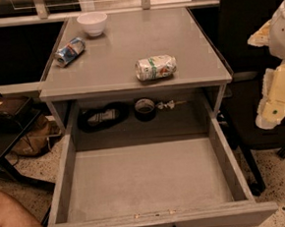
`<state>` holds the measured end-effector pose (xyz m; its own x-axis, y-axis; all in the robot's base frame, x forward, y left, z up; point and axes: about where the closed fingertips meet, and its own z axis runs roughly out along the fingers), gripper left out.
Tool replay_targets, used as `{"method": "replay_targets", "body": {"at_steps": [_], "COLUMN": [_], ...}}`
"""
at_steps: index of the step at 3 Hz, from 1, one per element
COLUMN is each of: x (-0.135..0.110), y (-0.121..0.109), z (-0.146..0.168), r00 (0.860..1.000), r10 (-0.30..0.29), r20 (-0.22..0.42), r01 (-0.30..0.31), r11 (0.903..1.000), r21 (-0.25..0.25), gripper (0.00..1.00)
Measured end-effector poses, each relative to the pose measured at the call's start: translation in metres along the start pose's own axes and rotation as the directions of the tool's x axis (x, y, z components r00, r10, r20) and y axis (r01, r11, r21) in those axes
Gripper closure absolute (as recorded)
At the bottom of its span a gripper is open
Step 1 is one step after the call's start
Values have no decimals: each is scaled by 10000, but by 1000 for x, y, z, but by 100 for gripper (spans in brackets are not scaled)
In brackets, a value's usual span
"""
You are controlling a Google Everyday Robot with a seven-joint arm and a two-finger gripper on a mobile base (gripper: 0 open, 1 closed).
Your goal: Place 7up can into top drawer
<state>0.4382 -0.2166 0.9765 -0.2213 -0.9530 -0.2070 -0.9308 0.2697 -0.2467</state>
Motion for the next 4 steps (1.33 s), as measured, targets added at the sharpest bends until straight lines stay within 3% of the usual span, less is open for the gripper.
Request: {"method": "replay_targets", "body": {"at_steps": [2, 4], "x": [-5, -36], "y": [-7, -67], "z": [8, 55], "r00": [9999, 9967], "r10": [-87, -306], "r20": [144, 755], "r01": [88, 312], "r11": [9999, 9995], "r21": [-68, -65], "gripper": [0, 0]}}
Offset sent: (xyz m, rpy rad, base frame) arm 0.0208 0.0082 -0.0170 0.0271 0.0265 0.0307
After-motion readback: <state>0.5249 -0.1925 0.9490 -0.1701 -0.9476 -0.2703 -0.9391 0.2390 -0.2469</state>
